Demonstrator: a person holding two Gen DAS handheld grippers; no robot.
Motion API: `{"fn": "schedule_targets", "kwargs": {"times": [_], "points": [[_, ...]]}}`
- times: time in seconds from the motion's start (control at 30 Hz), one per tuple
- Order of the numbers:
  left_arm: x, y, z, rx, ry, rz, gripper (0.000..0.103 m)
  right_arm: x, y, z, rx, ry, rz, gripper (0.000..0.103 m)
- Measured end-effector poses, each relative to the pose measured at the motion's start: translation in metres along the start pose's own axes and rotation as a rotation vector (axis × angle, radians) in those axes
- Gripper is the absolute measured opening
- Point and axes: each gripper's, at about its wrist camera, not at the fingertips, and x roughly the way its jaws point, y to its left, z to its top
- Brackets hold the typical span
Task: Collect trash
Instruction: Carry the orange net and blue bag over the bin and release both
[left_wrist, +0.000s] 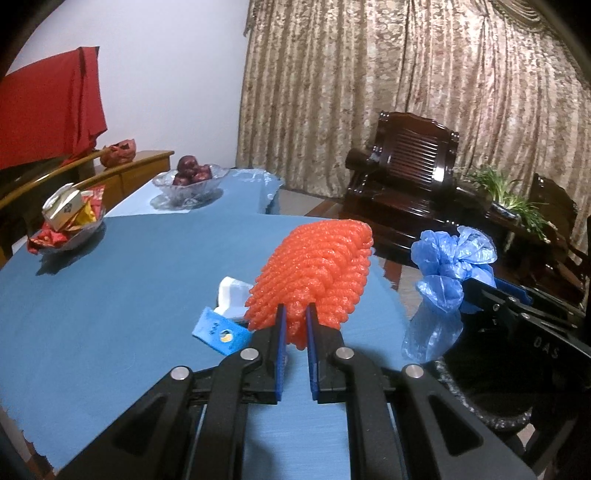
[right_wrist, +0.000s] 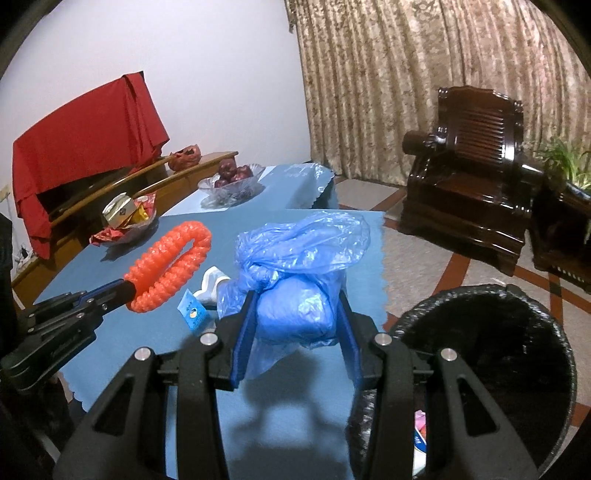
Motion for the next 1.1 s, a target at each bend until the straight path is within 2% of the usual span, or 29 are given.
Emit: {"fn": "schedule_targets", "kwargs": {"times": [0.6, 1.1], "points": [[-0.004, -0.063, 0.007, 0.063, -0.025, -0.105, 0.01, -0.059, -0.058, -0.009, 0.045, -0.062, -0.115, 0.04], [0.013, -0.15, 0.003, 0.149, -0.003, -0.248, 0.01, -0.099, -0.119, -0.035, 0.109, -0.063, -0.265, 0.04]]}}
